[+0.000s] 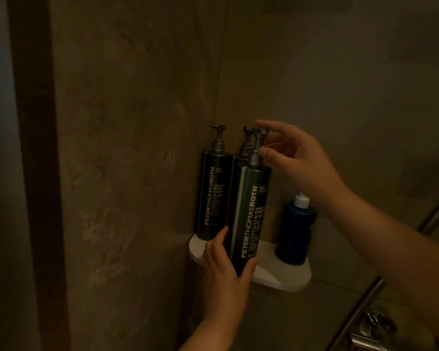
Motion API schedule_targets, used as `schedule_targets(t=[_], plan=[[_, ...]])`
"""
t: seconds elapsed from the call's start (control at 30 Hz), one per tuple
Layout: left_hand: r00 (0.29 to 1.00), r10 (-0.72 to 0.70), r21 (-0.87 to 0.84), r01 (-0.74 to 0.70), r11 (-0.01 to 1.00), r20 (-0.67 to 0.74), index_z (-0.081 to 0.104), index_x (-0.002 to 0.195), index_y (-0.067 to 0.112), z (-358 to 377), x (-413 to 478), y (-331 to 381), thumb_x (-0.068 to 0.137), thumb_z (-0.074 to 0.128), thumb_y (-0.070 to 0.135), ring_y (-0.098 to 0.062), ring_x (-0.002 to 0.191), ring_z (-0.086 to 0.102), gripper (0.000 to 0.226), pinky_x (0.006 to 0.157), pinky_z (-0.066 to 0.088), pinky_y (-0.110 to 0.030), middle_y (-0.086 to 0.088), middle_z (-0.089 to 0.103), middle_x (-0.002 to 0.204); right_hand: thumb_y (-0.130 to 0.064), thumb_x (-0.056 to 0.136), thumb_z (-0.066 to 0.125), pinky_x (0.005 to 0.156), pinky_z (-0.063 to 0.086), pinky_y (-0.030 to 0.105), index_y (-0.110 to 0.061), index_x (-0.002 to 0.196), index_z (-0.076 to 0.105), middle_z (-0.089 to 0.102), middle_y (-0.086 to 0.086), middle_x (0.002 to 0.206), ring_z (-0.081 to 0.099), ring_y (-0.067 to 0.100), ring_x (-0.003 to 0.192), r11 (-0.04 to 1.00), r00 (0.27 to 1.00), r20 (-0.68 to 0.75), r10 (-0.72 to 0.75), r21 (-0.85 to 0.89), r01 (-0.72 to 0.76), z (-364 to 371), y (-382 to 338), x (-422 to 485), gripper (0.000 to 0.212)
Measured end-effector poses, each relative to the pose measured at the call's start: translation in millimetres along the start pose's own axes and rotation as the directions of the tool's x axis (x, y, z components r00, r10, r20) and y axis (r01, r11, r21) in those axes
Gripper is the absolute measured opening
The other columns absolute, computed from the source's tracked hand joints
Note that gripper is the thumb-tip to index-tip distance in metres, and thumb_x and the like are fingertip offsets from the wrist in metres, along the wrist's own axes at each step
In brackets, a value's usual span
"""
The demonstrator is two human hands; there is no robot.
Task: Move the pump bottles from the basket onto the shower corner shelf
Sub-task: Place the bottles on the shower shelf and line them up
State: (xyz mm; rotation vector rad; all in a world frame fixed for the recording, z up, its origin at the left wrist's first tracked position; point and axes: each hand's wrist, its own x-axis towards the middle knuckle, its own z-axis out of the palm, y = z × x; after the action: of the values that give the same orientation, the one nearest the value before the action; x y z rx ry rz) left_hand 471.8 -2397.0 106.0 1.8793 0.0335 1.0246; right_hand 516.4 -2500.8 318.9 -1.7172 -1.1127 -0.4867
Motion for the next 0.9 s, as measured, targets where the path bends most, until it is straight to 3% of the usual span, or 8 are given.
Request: schedule_targets(t=[0.23, 0.53, 0.67, 0.9], plan=[[1.000, 0.008, -0.002, -0.008, 1.000, -0.001, 0.011, 0.131, 0.051, -1, 1, 0, 0.077, 0.071, 0.037, -0.008, 0.130, 0.034, 0.082, 0.104, 0.041, -0.035, 0.011, 0.032, 0.139, -0.015, 0.093, 0.056, 0.091, 0.052, 0.036, -0.023, 0.120, 0.063, 0.066, -0.005, 0.115, 0.063, 0.008, 0.102, 0.988, 0.995, -0.066, -0.080, -0.137, 0.070, -3, -2, 6, 0.030], [1.000, 0.014, 0.011, -0.013, 1.000, -0.006, 0.015, 0.136, 0.043, 0, 0, 0, 0.077, 0.071, 0.039, -0.010, 0.130, 0.034, 0.081, 0.104, 0.041, -0.036, 0.011, 0.030, 0.137, -0.012, 0.091, 0.058, 0.081, 0.052, 0.019, -0.019, 0.115, 0.065, 0.071, -0.009, 0.100, 0.066, 0.005, 0.096, 0.993, 0.996, -0.017, -0.089, -0.081, 0.087, -12, 5, 20, 0.026], [1.000, 0.001, 0.008, -0.001, 1.000, -0.002, 0.011, 0.133, 0.050, -1, 0, 1, 0.077, 0.070, 0.040, -0.008, 0.130, 0.033, 0.082, 0.104, 0.041, -0.034, 0.017, 0.026, 0.133, -0.012, 0.090, 0.058, 0.079, 0.054, 0.020, -0.023, 0.111, 0.066, 0.071, -0.010, 0.100, 0.067, 0.006, 0.096, 0.994, 0.995, -0.013, -0.099, -0.051, 0.098, -13, 9, 22, 0.025], [0.999, -0.032, -0.004, 0.032, 0.999, 0.007, 0.019, 0.139, 0.038, -2, 1, 1, 0.075, 0.072, 0.040, -0.009, 0.131, 0.035, 0.083, 0.104, 0.042, -0.038, 0.008, 0.031, 0.141, -0.011, 0.090, 0.058, 0.078, 0.051, 0.018, -0.027, 0.109, 0.066, 0.071, -0.008, 0.100, 0.067, 0.006, 0.095, 0.992, 0.993, 0.017, -0.120, -0.031, 0.120, -16, 11, 24, 0.026]])
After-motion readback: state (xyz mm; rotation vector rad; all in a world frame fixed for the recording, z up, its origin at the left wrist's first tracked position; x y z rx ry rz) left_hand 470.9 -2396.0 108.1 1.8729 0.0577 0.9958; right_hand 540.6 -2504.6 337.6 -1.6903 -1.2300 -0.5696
